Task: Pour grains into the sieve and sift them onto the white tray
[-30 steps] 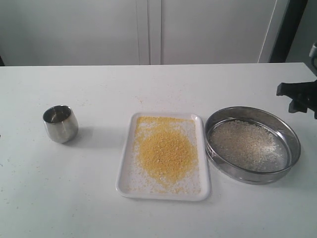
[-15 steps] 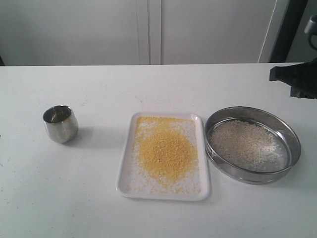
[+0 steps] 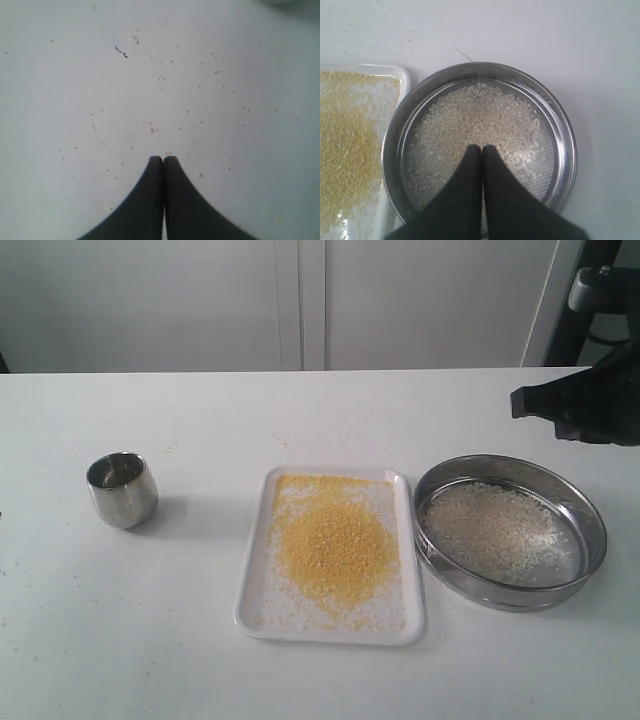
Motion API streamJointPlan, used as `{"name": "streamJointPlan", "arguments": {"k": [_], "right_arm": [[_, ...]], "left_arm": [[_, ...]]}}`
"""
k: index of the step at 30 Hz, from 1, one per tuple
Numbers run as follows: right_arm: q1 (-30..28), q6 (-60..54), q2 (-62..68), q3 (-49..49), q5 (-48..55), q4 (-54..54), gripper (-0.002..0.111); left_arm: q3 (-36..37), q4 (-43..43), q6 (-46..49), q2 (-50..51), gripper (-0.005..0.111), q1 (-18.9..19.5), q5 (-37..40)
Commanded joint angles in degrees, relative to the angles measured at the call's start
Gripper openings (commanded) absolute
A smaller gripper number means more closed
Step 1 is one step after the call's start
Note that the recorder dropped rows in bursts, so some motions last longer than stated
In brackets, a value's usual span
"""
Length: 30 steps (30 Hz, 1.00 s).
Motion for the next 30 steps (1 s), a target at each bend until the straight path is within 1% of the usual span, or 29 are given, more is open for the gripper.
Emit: {"name": "streamJointPlan", "arguments": {"k": [1, 9, 20, 26, 30], "right_arm": [[0.14, -1.09, -3.09, -0.08, 2.63, 0.15, 0.0], [0.14, -1.09, -8.39, 0.64, 7.92, 0.15, 0.0], [0.14, -2.83, -18.41, 7.67, 6.42, 0.24, 0.0], [0.17, -4.17, -27.75, 12.64, 3.24, 0.24, 0.0], [0.17, -4.17, -34.74, 15.72, 3.07, 0.48, 0.0]], "left_arm": [[-0.35, -0.3, -0.15, -0.35, 0.0, 0.21, 0.88], [-0.35, -0.3, -0.15, -0.35, 0.0, 0.21, 0.88], [-0.35, -0.3, -0.15, -0.35, 0.0, 0.21, 0.88], [-0.35, -0.3, -0.15, -0.35, 0.0, 0.21, 0.88], [-0.35, -0.3, -0.15, -0.35, 0.0, 0.21, 0.88]]}}
